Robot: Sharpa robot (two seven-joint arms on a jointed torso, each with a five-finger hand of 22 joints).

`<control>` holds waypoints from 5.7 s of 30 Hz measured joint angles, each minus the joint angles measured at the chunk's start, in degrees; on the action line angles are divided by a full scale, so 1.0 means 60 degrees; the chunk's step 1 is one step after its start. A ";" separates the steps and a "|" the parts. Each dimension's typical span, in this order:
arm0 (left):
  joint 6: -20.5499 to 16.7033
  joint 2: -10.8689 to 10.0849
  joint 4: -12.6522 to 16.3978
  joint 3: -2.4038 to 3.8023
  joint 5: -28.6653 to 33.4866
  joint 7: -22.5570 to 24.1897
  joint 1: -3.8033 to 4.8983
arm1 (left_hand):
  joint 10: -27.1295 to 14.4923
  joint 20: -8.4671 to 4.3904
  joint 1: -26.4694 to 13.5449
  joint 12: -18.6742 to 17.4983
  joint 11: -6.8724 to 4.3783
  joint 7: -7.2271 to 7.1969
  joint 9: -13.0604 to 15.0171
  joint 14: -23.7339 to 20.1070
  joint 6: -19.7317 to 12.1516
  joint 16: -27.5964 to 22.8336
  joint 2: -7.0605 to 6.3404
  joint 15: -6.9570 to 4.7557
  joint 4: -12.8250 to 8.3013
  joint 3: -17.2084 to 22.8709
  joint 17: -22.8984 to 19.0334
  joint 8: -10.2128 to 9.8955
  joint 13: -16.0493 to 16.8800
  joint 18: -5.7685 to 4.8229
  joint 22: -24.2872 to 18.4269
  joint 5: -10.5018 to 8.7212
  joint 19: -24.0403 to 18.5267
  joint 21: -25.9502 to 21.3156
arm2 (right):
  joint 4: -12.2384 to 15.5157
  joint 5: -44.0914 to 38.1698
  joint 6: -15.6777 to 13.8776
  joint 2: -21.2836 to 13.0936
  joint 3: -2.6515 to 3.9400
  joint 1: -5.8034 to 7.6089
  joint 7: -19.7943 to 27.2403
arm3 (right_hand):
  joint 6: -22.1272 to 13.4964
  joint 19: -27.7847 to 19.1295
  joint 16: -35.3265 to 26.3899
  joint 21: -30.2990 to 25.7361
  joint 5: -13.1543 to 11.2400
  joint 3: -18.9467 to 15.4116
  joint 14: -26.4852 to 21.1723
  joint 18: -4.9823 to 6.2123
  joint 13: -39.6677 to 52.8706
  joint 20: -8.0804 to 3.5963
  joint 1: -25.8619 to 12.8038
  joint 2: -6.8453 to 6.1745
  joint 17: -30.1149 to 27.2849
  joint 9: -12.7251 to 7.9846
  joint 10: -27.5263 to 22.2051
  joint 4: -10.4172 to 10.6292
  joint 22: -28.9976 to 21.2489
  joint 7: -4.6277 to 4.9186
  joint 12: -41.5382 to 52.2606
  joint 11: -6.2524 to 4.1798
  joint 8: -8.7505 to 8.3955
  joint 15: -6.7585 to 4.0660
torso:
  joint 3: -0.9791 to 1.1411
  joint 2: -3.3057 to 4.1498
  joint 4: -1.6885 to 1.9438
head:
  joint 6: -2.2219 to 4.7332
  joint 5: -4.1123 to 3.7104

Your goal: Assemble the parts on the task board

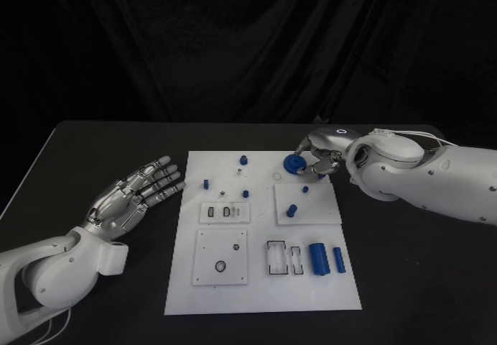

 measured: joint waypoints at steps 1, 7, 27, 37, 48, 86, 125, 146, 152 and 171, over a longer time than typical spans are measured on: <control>0.0002 0.0003 -0.0003 -0.0001 0.0000 0.0000 0.0000 | 0.0000 0.0000 0.0000 0.0000 0.0000 0.0000 0.0000 0.0000 0.0000 0.0000 0.0000 0.0000 0.0000 0.0000 0.0000 0.0000 0.0000 0.0000 0.0000 0.0000 0.0000 0.0000 | -0.0004 -0.0014 -0.0015 0.0007 0.0001 -0.0004 0.0000 | 0.0068 0.0000 0.0000 0.0000 0.0073 0.0000 0.0000 0.0000 0.0000 0.0000 0.0000 0.0000 0.0000 0.0029 0.0000 0.0000 0.0000 -0.0003 0.0000 0.0000 0.0038 0.0000 | 0.0000 -0.0002 -0.0001 | -0.0005 0.0002; 0.0006 0.0007 -0.0021 -0.0010 0.0000 0.0000 0.0000 | 0.0000 0.0000 -0.0038 0.0040 0.0000 0.0000 0.0000 0.0000 0.0000 0.0000 0.0038 0.0000 -0.0027 0.0027 -0.0009 0.0000 0.0000 0.0000 0.0000 0.0000 0.0000 0.0000 | -0.0029 -0.0084 -0.0117 0.0031 0.0010 -0.0023 -0.0002 | 0.0584 0.0000 0.0000 -0.0040 0.0220 -0.0014 0.0036 0.0001 -0.0001 0.0000 -0.0065 0.0062 0.0000 0.0283 0.0001 0.0018 -0.0001 -0.0073 0.0000 -0.0070 0.0343 -0.0036 | 0.0000 -0.0005 -0.0006 | -0.0016 0.0026; 0.0022 0.0037 -0.0087 -0.0036 0.0001 0.0000 0.0000 | 0.0000 0.0000 -0.0077 0.0039 0.0000 0.0000 0.0000 0.0000 0.0000 0.0000 -0.0001 -0.0001 -0.0027 0.0027 -0.0008 0.0000 0.0000 -0.0001 0.0001 0.0000 0.0000 0.0000 | -0.0063 -0.0175 -0.0175 0.0118 0.0013 -0.0033 -0.0032 | 0.1014 0.0000 0.0000 -0.0201 0.0291 0.0066 0.0002 0.0003 -0.0003 -0.0068 -0.0535 0.0076 -0.0002 0.0685 0.0000 0.0166 -0.0003 -0.0147 0.0000 -0.0069 0.0565 -0.0069 | -0.0005 -0.0006 -0.0006 | -0.0042 0.0033; 0.0048 0.0047 -0.0086 -0.0047 0.0001 0.0000 0.0000 | 0.0000 0.0000 -0.0076 0.0038 0.0000 0.0000 0.0000 0.0000 0.0000 0.0000 -0.0001 -0.0001 -0.0027 0.0026 -0.0008 0.0000 0.0000 0.0000 0.0002 0.0000 0.0000 0.0000 | -0.0043 -0.0479 -0.0142 0.0158 0.0053 -0.0077 -0.0216 | 0.0874 0.0000 -0.0001 -0.0253 0.0096 0.0113 0.0002 0.0003 -0.0003 -0.0067 -0.0261 -0.0043 -0.0003 0.0748 0.0000 -0.0114 -0.0003 -0.0135 0.0000 -0.0069 0.0488 -0.0069 | -0.0006 -0.0007 -0.0006 | -0.0031 0.0015; 0.0071 0.0042 -0.0106 -0.0052 0.0001 0.0000 0.0000 | 0.0000 0.0000 -0.0076 0.0034 0.0000 0.0000 0.0000 0.0000 0.0000 0.0000 -0.0001 -0.0001 -0.0027 0.0026 -0.0007 0.0000 0.0000 0.0000 0.0002 0.0000 0.0000 0.0000 | 0.0086 -0.1222 -0.0462 0.0129 0.0020 -0.0192 -0.0468 | 0.0435 0.0000 -0.0001 -0.0130 -0.0710 -0.0042 0.0002 0.0004 -0.0004 -0.0067 -0.0341 -0.0222 -0.0003 0.0784 0.0000 -0.0063 -0.0004 -0.0071 -0.0001 -0.0068 0.0272 -0.0069 | -0.0010 -0.0010 -0.0012 | -0.0025 0.0027; 0.0088 0.0024 -0.0108 -0.0065 0.0002 0.0001 0.0000 | -0.0036 0.0000 -0.0150 0.0069 0.0035 0.0034 -0.0001 0.0001 -0.0034 0.0000 -0.0001 -0.0001 -0.0065 0.0119 -0.0006 0.0000 -0.0001 -0.0147 0.0002 0.0000 0.0000 0.0000 | 0.0139 -0.1733 -0.0929 0.0200 -0.0024 -0.0259 -0.0626 | -0.0043 -0.0001 -0.0001 -0.0086 -0.0453 -0.0106 0.0002 0.0005 0.0002 -0.0067 -0.0482 -0.0182 -0.0004 0.0772 -0.0001 0.0057 0.0002 -0.0033 -0.0001 -0.0068 0.0005 -0.0068 | 0.0000 0.0010 -0.0007 | -0.0113 0.0037; 0.0095 0.0007 -0.0115 -0.0075 0.0002 0.0001 0.0000 | 0.0001 0.0000 -0.0187 0.0112 0.0070 0.0068 -0.0001 0.0001 0.0000 -0.0001 -0.0039 0.0069 -0.0118 0.0173 -0.0006 0.0000 -0.0001 -0.0146 0.0003 0.0000 0.0000 0.0000 | 0.0301 -0.1745 -0.1211 0.0241 -0.0026 -0.0259 -0.0812 | -0.0503 -0.0001 -0.0001 -0.0327 0.0155 -0.0154 -0.0001 0.0005 -0.0002 0.0003 -0.0440 -0.0141 -0.0005 0.0484 -0.0001 0.0105 -0.0002 0.0153 -0.0001 0.0003 -0.0190 0.0002 | -0.0003 -0.0010 -0.0007 | -0.0135 0.0039; 0.0144 0.0074 -0.0184 -0.0086 0.0003 0.0001 0.0000 | 0.0000 0.0000 -0.0187 0.0146 0.0070 0.0068 -0.0001 0.0001 0.0000 0.0039 -0.0039 0.0068 -0.0132 0.0238 -0.0015 0.0000 0.0011 -0.0146 0.0003 0.0000 0.0000 0.0000 | 0.0024 -0.1712 -0.0653 0.0436 -0.0010 -0.0248 -0.0774 | -0.0474 -0.0036 -0.0001 -0.0363 0.0365 -0.0008 0.0033 0.0005 -0.0003 0.0038 -0.0349 -0.0048 -0.0005 0.0402 -0.0021 -0.0039 -0.0003 0.0171 -0.0001 0.0031 -0.0183 0.0036 | -0.0014 -0.0013 -0.0004 | -0.0165 0.0015; 0.0163 0.0087 -0.0195 -0.0089 0.0003 0.0001 0.0000 | 0.0000 0.0000 -0.0187 0.0146 0.0070 0.0068 -0.0001 0.0001 0.0000 0.0038 -0.0039 0.0068 -0.0131 0.0237 -0.0015 0.0000 0.0011 -0.0145 0.0003 0.0000 0.0000 0.0000 | -0.0037 -0.1626 -0.0614 0.0482 0.0007 -0.0235 -0.0722 | 0.0247 -0.0002 -0.0001 -0.0376 0.0664 0.0190 0.0033 0.0007 -0.0004 0.0071 -0.0278 0.0023 -0.0005 0.0442 -0.0002 -0.0157 -0.0004 0.0065 -0.0001 0.0072 0.0136 0.0036 | -0.0015 -0.0011 -0.0003 | -0.0170 0.0006; 0.0175 0.0012 -0.0160 -0.0090 0.0003 0.0002 0.0000 | 0.0000 0.0000 -0.0215 0.0145 0.0069 0.0103 0.0000 0.0001 0.0035 0.0038 -0.0067 0.0067 -0.0131 0.0237 -0.0014 0.0000 0.0009 -0.0146 0.0003 0.0000 0.0000 0.0000 | 0.0400 -0.1496 -0.1106 0.0083 -0.0034 0.0014 -0.0406 | 0.0874 -0.0018 -0.0001 -0.0251 0.1325 0.0581 0.0001 0.0006 -0.0004 -0.0153 0.0199 -0.0026 -0.0005 0.0514 -0.0015 -0.0766 -0.0004 0.0257 -0.0001 -0.0254 0.0692 -0.0171 | -0.0005 -0.0006 -0.0005 | -0.0147 0.0051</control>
